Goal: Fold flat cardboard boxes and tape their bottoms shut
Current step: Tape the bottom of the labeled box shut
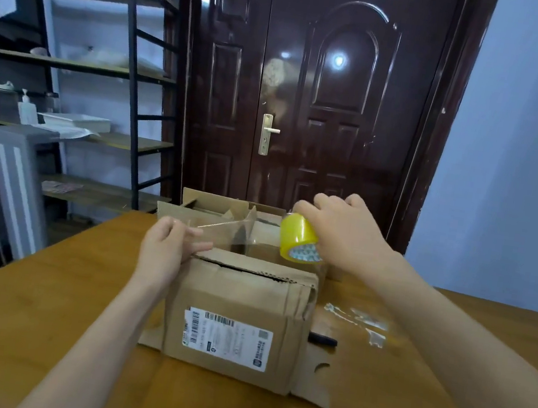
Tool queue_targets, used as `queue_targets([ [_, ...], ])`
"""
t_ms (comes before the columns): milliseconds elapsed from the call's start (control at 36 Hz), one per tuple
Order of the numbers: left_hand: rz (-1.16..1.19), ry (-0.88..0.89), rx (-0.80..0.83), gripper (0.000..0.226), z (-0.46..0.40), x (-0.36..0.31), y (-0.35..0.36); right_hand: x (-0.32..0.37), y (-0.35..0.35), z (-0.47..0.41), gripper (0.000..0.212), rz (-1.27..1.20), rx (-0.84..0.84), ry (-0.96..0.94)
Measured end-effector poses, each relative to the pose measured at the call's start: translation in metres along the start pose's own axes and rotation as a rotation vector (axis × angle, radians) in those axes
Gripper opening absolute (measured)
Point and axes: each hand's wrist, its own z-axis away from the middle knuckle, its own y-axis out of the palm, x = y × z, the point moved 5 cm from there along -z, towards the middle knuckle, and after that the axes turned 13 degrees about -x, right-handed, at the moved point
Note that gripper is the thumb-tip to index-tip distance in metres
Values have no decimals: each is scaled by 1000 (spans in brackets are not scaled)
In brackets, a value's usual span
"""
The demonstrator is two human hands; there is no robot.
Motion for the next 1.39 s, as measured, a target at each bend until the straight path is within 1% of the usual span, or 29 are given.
queue_targets([
  [83, -15, -9, -1, 22, 1, 0, 7, -19, 3, 7, 43, -53, -214, 120],
  [139, -28, -12, -9, 22, -2, 3, 5, -40, 10, 17, 36, -171, -263, 299],
  [194, -38, -1, -8, 21, -1, 5, 7, -56, 16, 32, 31, -424, -308, 556],
  [278, -19, 7, -16, 19, 2, 6, 13, -60, 27, 50, 29, -810, -369, 937],
  [333, -4, 0, -16, 20, 4, 6, 17, -55, 34, 58, 21, -1024, -408, 1129],
  [389, -17, 9, -13, 20, 4, 8, 18, -50, 35, 63, 16, -1195, -433, 1240],
  [444, -35, 36, -18, 19, 3, 8, 20, -50, 30, 62, 24, -1223, -434, 1219],
  [500, -53, 57, -25, 20, 3, 7, 20, -51, 23, 61, 33, -1145, -415, 1108],
  [611, -107, 82, -33, 20, 4, 17, 20, -52, 4, 58, 48, -742, -339, 740],
  [694, -127, 89, -40, 19, 6, 23, 19, -51, -11, 55, 49, -524, -289, 493],
  [750, -116, 69, -71, 17, 4, 23, 15, -52, -14, 56, 55, -370, -196, 350],
  [806, -96, 44, -97, 18, 1, 24, 9, -55, -12, 63, 61, -164, -125, 190],
  [833, -102, 54, -85, 18, 0, 24, 8, -57, -11, 67, 62, -89, -71, 130],
  [861, -118, 66, -60, 20, 0, 23, 10, -59, -9, 71, 61, -60, 16, 105],
  [917, -128, 63, -30, 21, 2, 24, 17, -59, -6, 77, 59, -37, 182, 116],
  [972, -98, 19, -38, 21, 6, 25, 22, -62, -5, 81, 57, -52, 273, 173],
  [1028, -31, -54, -49, 20, 8, 27, 26, -66, -6, 82, 54, -122, 270, 268],
  [1083, 13, -113, -54, 19, 9, 28, 27, -69, -3, 85, 52, -157, 261, 325],
  [1194, 98, -245, -50, 21, 10, 34, 28, -64, 10, 89, 53, -194, 327, 330],
  [1389, 243, -428, -23, 23, 8, 35, 28, -56, 24, 97, 55, -254, 352, 350],
])
